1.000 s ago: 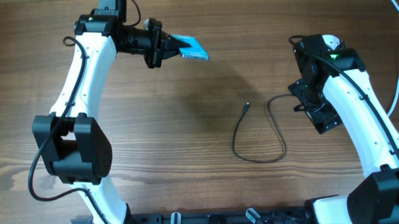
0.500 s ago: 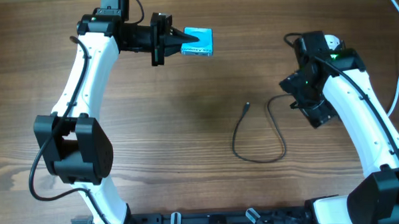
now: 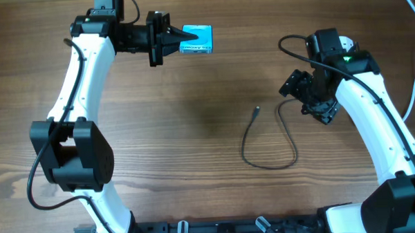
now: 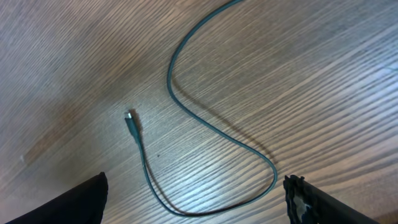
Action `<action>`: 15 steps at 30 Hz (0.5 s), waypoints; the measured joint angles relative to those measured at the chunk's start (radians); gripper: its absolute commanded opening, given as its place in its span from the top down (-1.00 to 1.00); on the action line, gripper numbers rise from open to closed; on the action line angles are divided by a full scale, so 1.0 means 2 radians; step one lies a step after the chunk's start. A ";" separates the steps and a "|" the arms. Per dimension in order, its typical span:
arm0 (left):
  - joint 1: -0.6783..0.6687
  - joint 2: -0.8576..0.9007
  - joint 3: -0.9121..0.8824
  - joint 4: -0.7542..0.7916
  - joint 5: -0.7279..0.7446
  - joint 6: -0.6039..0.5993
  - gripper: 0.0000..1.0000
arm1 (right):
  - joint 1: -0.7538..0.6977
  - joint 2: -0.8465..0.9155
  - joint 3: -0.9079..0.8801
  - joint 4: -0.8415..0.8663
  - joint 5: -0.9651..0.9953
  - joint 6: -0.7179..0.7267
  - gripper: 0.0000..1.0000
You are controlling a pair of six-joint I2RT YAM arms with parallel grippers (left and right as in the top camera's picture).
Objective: Plug charger to phone and switch on socket
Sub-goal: 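Move the right gripper over the black cable's USB-C connector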
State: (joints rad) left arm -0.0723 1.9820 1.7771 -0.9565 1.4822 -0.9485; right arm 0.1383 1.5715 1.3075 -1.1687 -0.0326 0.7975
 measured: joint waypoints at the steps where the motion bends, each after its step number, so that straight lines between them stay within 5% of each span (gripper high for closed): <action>1: 0.000 0.000 0.000 0.000 0.000 0.000 0.92 | 0.002 0.000 0.000 0.001 -0.001 -0.004 -0.82; 15: 0.000 0.000 0.000 0.000 0.000 0.000 0.92 | 0.066 0.034 0.000 0.021 -0.007 -0.018 -0.81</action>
State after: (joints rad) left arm -0.0715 1.9820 1.7771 -0.9565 1.4818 -0.9485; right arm 0.2703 1.6394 1.3075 -1.1275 -0.0467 0.7620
